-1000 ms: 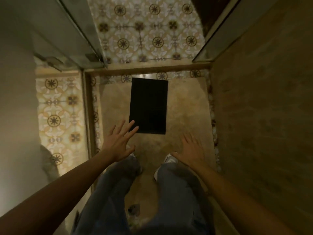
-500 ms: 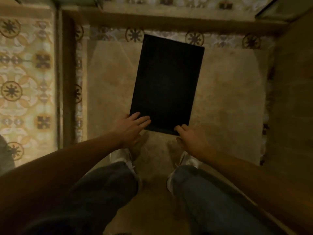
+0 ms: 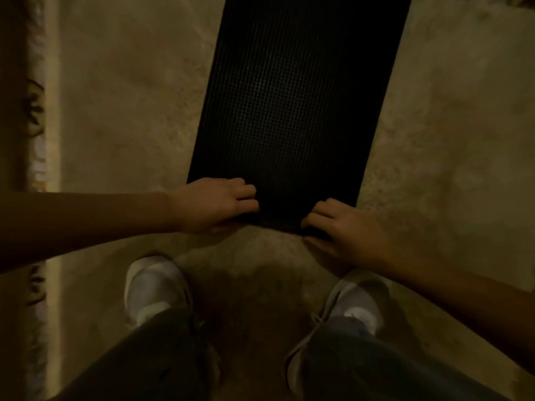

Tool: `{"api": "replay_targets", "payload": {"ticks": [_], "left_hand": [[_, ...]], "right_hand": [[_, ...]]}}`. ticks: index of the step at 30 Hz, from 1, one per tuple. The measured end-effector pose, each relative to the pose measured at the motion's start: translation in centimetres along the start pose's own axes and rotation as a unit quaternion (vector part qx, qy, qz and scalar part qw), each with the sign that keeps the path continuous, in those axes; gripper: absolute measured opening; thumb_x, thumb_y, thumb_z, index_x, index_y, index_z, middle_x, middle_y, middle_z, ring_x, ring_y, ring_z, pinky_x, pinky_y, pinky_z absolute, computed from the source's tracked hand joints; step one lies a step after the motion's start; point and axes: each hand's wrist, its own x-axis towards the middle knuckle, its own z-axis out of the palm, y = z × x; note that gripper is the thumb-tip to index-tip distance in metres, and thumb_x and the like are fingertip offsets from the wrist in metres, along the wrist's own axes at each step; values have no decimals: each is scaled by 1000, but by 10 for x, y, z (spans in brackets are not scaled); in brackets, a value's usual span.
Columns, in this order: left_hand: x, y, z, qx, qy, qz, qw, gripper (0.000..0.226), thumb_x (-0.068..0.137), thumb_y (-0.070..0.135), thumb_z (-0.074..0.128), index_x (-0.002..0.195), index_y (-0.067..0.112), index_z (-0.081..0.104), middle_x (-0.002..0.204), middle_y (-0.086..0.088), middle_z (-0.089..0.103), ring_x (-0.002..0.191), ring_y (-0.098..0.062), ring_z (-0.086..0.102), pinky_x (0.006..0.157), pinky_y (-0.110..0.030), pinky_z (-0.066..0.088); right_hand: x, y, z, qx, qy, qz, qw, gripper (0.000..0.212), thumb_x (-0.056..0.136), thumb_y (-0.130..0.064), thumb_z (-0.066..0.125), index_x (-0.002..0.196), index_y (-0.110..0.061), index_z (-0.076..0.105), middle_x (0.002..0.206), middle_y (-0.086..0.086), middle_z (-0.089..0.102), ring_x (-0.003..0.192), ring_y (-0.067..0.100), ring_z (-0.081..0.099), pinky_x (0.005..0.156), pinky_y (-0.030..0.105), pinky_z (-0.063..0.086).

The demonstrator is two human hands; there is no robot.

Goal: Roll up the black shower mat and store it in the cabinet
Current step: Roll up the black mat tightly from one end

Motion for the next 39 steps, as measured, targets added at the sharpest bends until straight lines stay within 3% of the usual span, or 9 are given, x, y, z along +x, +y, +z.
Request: {"api": "replay_targets", "payload": {"ticks": [6, 8, 11, 15, 18, 23, 27, 32, 39], "left_hand": [[-10, 7, -6, -11, 29, -7, 999, 41, 92, 30, 45, 124, 11, 62, 112, -11, 61, 91, -29, 60, 60, -42, 55], [-12, 10, -9, 10, 32, -7, 999, 43, 86, 23, 53, 128, 15, 56, 116, -12, 62, 91, -30, 62, 57, -43, 56], [-11, 13, -16, 22, 49, -5, 999, 30, 97, 25, 46, 125, 19, 52, 119, -11, 63, 85, -28, 64, 55, -41, 55], [-10, 15, -26, 53, 70, -9, 996, 42, 97, 24, 36, 121, 12, 68, 114, -13, 67, 86, -29, 67, 51, -39, 55], [-9, 19, -22, 140, 111, 4, 984, 44, 89, 16, 39, 118, 9, 71, 106, -12, 69, 87, -31, 67, 61, -37, 57], [-4, 18, -1, 160, 165, -21, 973, 44, 85, 7, 43, 120, 0, 68, 97, -17, 68, 77, -28, 64, 53, -32, 50], [-1, 3, 12, 192, 213, -2, 958, 39, 90, 2, 47, 126, -1, 61, 102, -20, 67, 79, -30, 63, 61, -36, 55], [8, -6, 22, 200, 246, -5, 949, 37, 92, 7, 48, 128, 2, 52, 106, -18, 60, 82, -29, 57, 63, -38, 53], [5, -15, 30, 189, 232, 23, 954, 44, 92, 15, 44, 136, 15, 44, 114, -16, 45, 82, -27, 51, 62, -34, 51]], "right_hand": [[-4, -4, -5, 48, 54, -15, 997, 29, 97, -27, 63, 125, -22, 68, 105, 4, 66, 87, 24, 62, 64, 42, 54], [-7, -3, -9, 55, 55, -23, 997, 29, 97, -22, 63, 126, -23, 68, 105, 5, 67, 85, 23, 63, 63, 42, 54], [-8, -2, -13, 73, 61, -17, 995, 30, 96, -16, 65, 125, -22, 70, 107, 5, 67, 80, 23, 64, 59, 43, 54], [-8, -5, -13, 42, 106, 4, 993, 33, 91, -14, 66, 123, -21, 71, 110, 7, 64, 82, 23, 63, 57, 42, 55], [-9, -14, -7, -51, 158, 25, 986, 37, 84, -19, 60, 118, -20, 73, 100, 6, 64, 84, 26, 58, 61, 39, 49], [3, -26, 18, -56, 238, 81, 966, 54, 68, -1, 74, 121, -11, 70, 96, 9, 61, 73, 22, 57, 52, 27, 39], [9, -21, 36, -72, 273, 53, 958, 44, 89, -5, 50, 129, -14, 64, 104, 11, 60, 82, 23, 57, 59, 32, 49], [18, -15, 45, -138, 313, 54, 938, 31, 105, -9, 41, 126, -10, 64, 108, 11, 60, 84, 23, 56, 64, 33, 43], [26, -11, 37, -128, 319, 40, 938, 31, 101, -12, 43, 119, -10, 68, 104, 11, 65, 82, 24, 58, 64, 33, 45]]}}
